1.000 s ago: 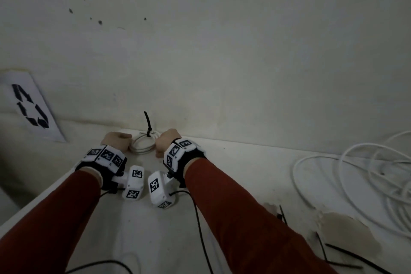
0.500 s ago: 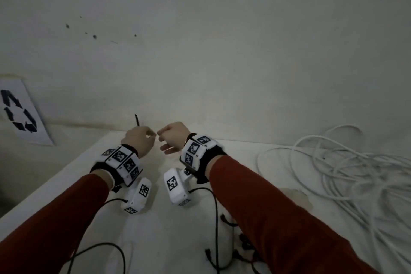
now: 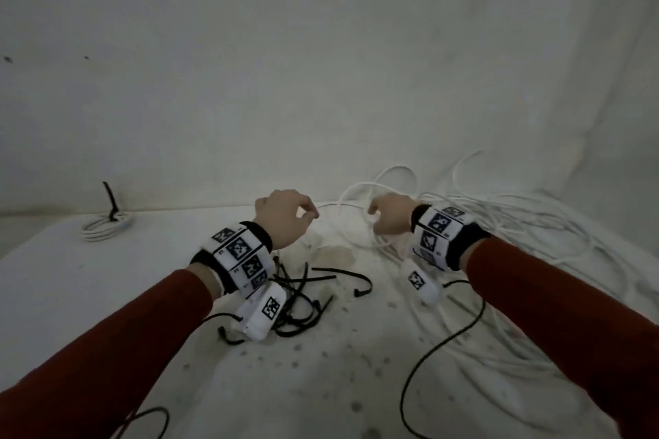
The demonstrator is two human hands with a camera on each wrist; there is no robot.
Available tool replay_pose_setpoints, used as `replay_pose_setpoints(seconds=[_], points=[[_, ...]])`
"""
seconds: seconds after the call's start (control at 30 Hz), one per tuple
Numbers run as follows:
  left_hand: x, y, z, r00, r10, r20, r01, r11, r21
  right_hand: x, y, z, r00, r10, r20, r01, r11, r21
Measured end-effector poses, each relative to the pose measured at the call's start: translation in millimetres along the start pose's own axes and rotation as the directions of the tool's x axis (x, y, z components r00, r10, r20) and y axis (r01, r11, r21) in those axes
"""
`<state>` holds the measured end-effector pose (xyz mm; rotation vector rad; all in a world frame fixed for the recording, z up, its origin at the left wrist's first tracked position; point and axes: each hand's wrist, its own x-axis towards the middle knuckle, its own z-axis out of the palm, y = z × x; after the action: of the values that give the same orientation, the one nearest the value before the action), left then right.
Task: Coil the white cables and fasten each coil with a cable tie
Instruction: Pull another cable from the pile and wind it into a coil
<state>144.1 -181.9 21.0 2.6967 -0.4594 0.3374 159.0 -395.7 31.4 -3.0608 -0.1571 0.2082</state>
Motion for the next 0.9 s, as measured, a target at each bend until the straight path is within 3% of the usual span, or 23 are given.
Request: replay_pose_setpoints(seconds=[0.07, 0.17, 0.3, 0.4, 0.47, 0.53, 0.67, 0.77, 0.83, 0.9], points=[[4, 22, 13, 0.998, 0.042, 0.048, -0.041, 0.999, -0.008, -8, 28, 13, 0.995, 0.021, 0.093, -0.003, 0.982, -0.188], [11, 44, 33, 0.984, 0.095, 0.151, -0.091, 0.995, -0.030, -16, 49, 32, 0.992, 0.005, 0.126, 0.022, 0.977, -0.211], [19, 65, 52, 0.964, 0.111, 0.243, -0.113, 0.994, -0.006, -21, 50, 34, 0.997, -0.073, 0.009, 0.073, 0.991, -0.116], [18, 76, 56, 0.964, 0.116, 0.240, -0.126, 0.992, 0.025, -30, 45, 17, 0.970, -0.154, -0.188, 0.174, 0.980, 0.094], [16, 82, 49, 0.969, 0.160, 0.186, -0.153, 0.987, -0.050, -38, 43, -2, 0.918, -0.158, -0.364, 0.262, 0.930, 0.256], [13, 88, 33, 0.975, 0.206, 0.076, -0.182, 0.951, -0.248, -49, 40, -22, 0.843, -0.171, -0.511, 0.354, 0.890, 0.286], [14, 93, -15, 0.934, 0.269, -0.234, -0.334, 0.890, -0.310, -66, 34, -56, 0.733, -0.167, -0.660, 0.492, 0.799, 0.345], [14, 90, -48, 0.891, 0.261, -0.372, -0.405, 0.828, -0.388, -71, 35, -69, 0.732, -0.074, -0.678, 0.537, 0.675, 0.506], [12, 91, -67, 0.870, 0.233, -0.435, -0.441, 0.761, -0.476, -74, 33, -68, 0.773, -0.056, -0.632, 0.546, 0.566, 0.617], [9, 93, -82, 0.870, 0.182, -0.458, -0.460, 0.633, -0.623, -76, 29, -63, 0.822, -0.089, -0.562, 0.527, 0.492, 0.693]])
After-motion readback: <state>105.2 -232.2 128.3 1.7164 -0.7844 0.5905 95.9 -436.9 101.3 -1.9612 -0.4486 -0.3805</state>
